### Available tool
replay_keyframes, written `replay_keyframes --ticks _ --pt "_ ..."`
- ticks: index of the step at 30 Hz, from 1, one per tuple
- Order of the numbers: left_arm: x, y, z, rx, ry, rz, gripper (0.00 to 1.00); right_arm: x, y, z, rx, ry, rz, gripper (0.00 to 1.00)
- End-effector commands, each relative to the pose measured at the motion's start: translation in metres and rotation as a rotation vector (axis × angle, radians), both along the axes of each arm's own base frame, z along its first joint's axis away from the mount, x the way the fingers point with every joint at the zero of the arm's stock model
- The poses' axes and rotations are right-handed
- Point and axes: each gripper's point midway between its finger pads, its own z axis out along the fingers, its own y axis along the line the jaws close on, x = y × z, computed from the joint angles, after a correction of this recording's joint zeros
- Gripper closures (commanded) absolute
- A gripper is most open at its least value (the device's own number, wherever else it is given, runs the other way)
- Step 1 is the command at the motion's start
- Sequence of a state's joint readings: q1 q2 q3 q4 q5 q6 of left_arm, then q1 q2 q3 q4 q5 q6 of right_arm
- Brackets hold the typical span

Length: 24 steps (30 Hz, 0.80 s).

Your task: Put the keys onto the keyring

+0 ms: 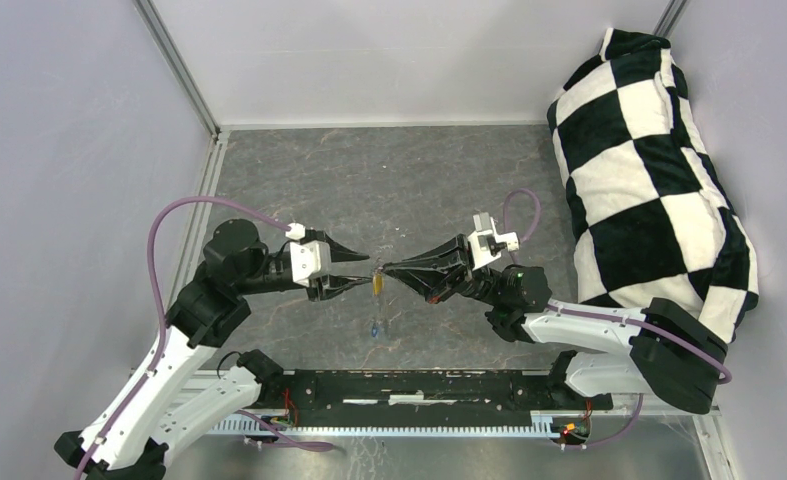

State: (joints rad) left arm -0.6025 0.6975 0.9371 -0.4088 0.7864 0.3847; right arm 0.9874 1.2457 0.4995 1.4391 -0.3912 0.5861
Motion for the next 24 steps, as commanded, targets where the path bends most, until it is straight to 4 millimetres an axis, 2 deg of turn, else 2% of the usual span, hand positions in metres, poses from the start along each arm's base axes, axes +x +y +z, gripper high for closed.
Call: replay_keyframes --ticks 1,8,13,16,19,22,24 --pt "0.003 -0.002 0.024 -0.071 0.002 0.029 0.53 -0.012 -0.002 0.018 0.051 -0.064 0.035 1.0" --pt "-0.023 -0.011 0.016 -0.074 0.117 -0.129 0.57 -0.011 0.003 0.017 0.033 -0.073 0.036 1.0" --pt "-0.025 -0.011 0.009 -0.056 0.141 -0.136 0.73 -0.012 0.004 0.017 0.032 -0.077 0.035 1.0" --pt "-0.024 -0.01 0.011 -0.061 0.145 -0.122 0.75 -0.011 0.007 0.015 0.007 -0.081 0.031 1.0" --pt "-0.022 -0.011 0.016 -0.076 0.162 -0.109 0.75 -0.008 0.011 0.007 -0.041 -0.086 0.01 1.0" --pt "-0.023 -0.011 0.018 -0.079 0.18 -0.111 0.67 -0.004 0.012 -0.004 -0.102 -0.096 -0.024 1.0" --pt "-0.026 -0.011 0.017 -0.074 0.185 -0.119 0.65 -0.002 0.01 -0.01 -0.125 -0.099 -0.044 1.0"
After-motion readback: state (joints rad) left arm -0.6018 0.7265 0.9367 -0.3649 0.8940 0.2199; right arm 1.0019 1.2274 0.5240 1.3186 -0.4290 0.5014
